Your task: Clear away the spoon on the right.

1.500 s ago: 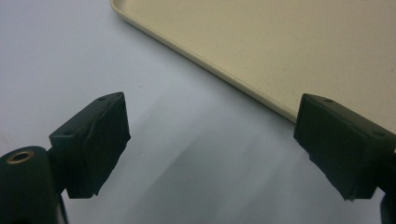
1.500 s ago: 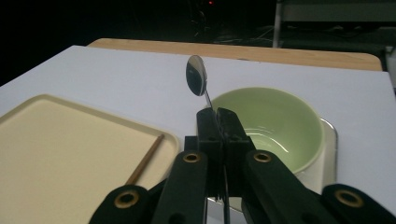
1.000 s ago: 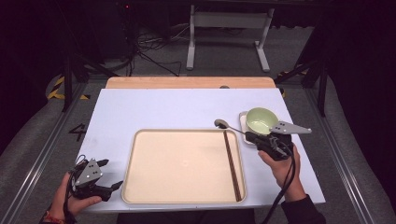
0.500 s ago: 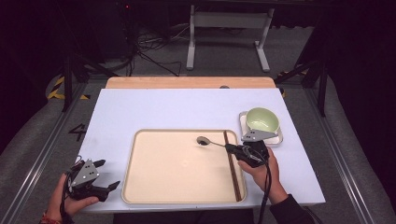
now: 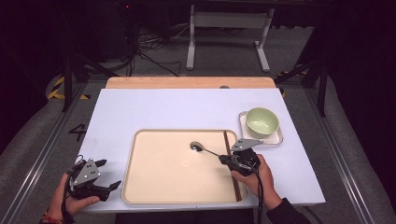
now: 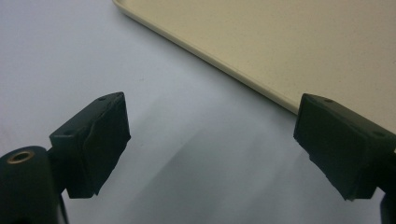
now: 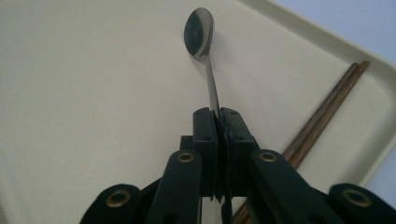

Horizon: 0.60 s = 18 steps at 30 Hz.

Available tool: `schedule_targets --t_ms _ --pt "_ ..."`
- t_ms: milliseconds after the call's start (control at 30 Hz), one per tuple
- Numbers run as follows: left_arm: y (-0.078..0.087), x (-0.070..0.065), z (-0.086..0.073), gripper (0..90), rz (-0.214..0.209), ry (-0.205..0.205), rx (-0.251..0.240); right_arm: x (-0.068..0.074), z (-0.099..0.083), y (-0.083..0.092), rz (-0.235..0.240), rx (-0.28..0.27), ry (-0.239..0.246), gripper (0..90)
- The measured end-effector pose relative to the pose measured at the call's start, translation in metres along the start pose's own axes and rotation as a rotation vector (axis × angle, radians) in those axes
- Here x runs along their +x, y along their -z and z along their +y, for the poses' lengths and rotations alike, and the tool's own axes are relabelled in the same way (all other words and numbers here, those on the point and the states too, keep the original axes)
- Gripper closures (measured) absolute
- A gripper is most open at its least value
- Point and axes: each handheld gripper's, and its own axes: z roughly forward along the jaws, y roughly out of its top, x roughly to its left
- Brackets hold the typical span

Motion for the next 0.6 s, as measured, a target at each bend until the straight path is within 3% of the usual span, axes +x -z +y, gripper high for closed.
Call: schedule_targets --t_ms 133,167,200,233,333,433,500,533,600 --pt "0.000 0.000 0.001 11.4 -0.001 -0.003 -0.002 0.006 -0.002 -0.002 0.013 0.019 -0.003 85.2" --pt "0.000 0.000 0.001 11.4 0.000 -0.001 -0.001 0.014 -0.007 -0.005 0.025 0.056 0.012 82.0" --pt "0.000 0.000 0.001 11.4 0.000 -0.001 -0.001 0.014 -0.007 -0.005 0.025 0.056 0.012 82.0" --pt "0.000 0.000 0.001 11.4 -0.003 -0.004 0.000 0.020 -0.011 -0.005 0.028 0.065 0.015 72.1" --pt "0.000 0.000 0.001 11.4 -0.003 -0.002 -0.001 0.025 -0.013 -0.004 0.045 0.068 0.020 69.9" --pt "-0.001 0.000 0.001 11.4 -0.003 0.001 0.000 0.028 -0.011 0.002 0.052 0.036 0.030 61.7" --pt "-0.002 0.000 0.001 11.4 -0.005 -0.001 0.003 0.025 -0.008 0.006 0.052 -0.005 0.029 68.4" --pt "-0.002 0.000 0.001 11.4 -0.006 -0.005 0.007 0.021 -0.004 0.008 0.046 -0.021 0.031 76.7" --pt "-0.002 0.000 0.001 11.4 -0.005 -0.003 0.006 0.019 0.001 0.008 0.057 -0.038 0.064 86.4"
